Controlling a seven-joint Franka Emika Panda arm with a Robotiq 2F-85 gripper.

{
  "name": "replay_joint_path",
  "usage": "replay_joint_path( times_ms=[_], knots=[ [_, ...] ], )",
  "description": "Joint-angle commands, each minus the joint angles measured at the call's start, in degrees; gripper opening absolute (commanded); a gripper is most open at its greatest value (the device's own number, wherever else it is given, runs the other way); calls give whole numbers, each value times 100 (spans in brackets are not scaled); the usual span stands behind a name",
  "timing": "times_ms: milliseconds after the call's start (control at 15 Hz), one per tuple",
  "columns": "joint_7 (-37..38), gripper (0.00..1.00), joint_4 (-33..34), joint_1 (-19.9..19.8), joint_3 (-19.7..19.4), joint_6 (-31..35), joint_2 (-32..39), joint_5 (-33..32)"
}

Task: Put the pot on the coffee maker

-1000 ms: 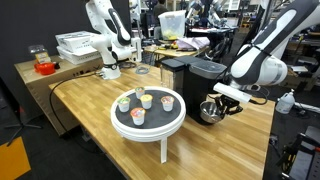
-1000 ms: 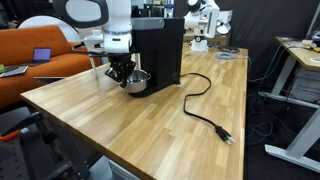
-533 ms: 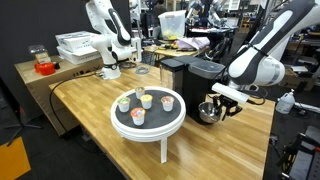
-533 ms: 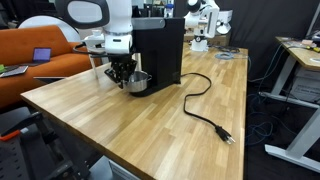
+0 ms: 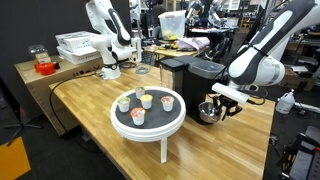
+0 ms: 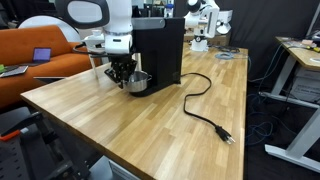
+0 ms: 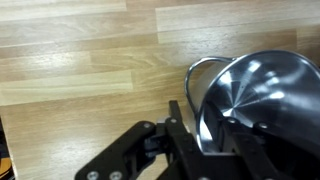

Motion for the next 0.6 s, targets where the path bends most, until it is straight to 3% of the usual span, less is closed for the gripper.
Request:
replay_joint_path(
  times_ms=[0, 400, 533],
  knots=[
    [-10, 60, -60, 52, -34, 42, -57, -44],
    [-296, 98, -238, 228, -74, 174, -314, -418],
    [-250, 100, -317, 299, -102, 214, -416, -709]
  ],
)
